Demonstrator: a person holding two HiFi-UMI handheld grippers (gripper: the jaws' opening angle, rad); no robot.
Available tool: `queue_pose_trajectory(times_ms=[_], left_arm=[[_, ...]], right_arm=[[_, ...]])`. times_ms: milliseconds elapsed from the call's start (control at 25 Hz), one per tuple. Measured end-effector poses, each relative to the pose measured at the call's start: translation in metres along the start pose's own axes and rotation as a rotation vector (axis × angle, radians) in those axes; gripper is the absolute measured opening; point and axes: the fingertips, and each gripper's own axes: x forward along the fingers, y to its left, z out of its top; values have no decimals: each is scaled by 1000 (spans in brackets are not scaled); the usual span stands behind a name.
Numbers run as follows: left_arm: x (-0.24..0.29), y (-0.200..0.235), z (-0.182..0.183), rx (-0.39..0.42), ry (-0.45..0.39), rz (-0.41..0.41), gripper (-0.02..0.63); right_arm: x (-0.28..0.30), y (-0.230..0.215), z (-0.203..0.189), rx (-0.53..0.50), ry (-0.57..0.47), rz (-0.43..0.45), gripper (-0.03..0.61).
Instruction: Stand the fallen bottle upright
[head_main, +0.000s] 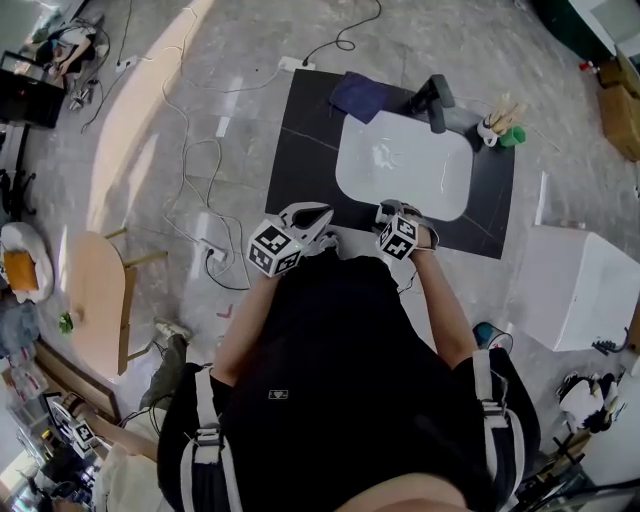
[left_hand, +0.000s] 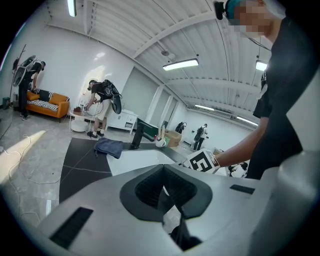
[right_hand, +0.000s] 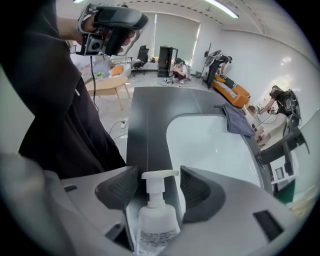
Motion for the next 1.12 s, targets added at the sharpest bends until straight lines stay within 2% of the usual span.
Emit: queue_pose_trajectory(times_ms=[640,1120], left_arm=[[-9,18,3,-16,-11,18,15],[1,9,13,8,-26,-5,15]], right_arm=[[9,1,4,11,50,66,305],[-25,-2,21,13,-75,27,302]])
